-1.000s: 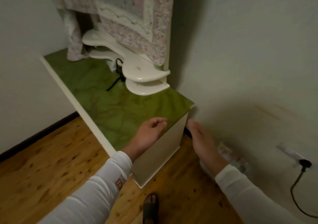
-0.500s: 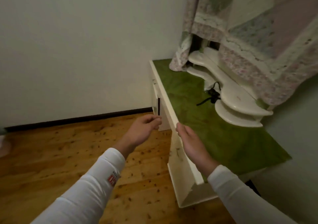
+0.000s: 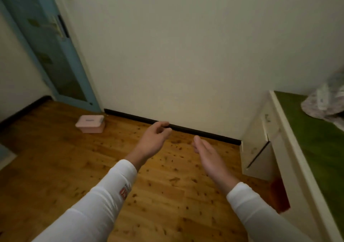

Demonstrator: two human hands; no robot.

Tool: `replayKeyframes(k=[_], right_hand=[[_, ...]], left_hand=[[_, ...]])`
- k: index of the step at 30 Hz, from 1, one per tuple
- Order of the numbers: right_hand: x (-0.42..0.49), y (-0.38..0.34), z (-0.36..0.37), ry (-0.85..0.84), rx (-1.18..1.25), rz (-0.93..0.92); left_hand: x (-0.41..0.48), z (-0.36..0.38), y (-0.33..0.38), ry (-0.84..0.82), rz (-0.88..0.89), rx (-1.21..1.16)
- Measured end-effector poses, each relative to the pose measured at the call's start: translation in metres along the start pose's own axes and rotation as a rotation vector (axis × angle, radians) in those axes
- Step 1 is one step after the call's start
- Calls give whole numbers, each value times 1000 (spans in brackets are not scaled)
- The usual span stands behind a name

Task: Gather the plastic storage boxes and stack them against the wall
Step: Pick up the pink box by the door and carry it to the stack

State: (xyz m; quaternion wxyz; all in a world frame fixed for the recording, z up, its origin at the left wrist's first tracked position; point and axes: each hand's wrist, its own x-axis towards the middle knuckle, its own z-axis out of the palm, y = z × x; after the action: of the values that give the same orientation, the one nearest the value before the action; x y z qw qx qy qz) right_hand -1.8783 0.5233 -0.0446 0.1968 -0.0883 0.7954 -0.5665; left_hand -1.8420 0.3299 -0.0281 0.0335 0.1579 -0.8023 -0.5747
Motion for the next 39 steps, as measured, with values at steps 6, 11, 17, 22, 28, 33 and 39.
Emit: replayKeyframes(k=[6,11,17,22,28,33,39], right_hand=[[63,-48,81,-130,-36,-62],[114,-71,134,-240,-66,-97],[186,-102,193,-375,-80,-137],[275,-136,248,-452,-52,-161],[371,-185,310,-550,-73,-179],[427,-213,356,-618,-96,-177],[480,-235,417,-646,-135,-185]], left_hand=[[29,-100,-27,139,-59,-37],[50,-150,-49,240,-104,-81],[95,-204,-62,351,-145,-74],[153,-266,-65,463,-176,-51],[214,-334,-74,569,-247,-49],[243,-379,-89,626,-299,-85],[285,-439,-111,678,-321,-106]])
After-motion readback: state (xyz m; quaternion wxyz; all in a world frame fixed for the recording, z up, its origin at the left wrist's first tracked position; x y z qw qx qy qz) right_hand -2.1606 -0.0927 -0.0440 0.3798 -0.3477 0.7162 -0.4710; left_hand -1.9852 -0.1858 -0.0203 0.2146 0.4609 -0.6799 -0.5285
